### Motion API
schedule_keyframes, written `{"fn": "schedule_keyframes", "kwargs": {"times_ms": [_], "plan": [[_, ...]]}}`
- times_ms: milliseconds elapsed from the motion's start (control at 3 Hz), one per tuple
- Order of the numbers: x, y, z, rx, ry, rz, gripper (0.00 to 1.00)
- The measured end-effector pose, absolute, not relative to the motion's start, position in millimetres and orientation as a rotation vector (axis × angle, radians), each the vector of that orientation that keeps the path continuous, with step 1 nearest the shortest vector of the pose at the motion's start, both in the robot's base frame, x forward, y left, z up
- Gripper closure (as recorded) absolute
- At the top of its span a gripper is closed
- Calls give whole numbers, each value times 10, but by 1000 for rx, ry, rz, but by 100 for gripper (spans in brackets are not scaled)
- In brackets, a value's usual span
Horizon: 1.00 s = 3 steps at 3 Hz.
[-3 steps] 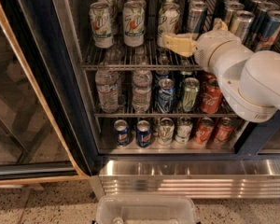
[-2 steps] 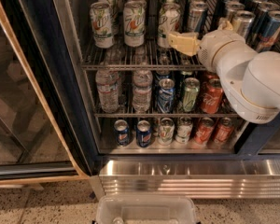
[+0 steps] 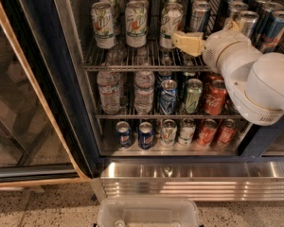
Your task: Pick redbull can from top shelf of fridge
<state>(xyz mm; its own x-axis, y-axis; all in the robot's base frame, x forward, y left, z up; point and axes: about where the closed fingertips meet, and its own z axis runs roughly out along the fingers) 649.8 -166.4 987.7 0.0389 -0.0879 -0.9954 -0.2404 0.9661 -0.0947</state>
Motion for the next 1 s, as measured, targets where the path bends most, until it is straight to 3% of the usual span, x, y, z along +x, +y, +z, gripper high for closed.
{"fn": "schedule_keyframes", "kwargs": {"times_ms": [1000], "plan": [[6790, -1618, 9843, -293, 1567, 125, 19]]}}
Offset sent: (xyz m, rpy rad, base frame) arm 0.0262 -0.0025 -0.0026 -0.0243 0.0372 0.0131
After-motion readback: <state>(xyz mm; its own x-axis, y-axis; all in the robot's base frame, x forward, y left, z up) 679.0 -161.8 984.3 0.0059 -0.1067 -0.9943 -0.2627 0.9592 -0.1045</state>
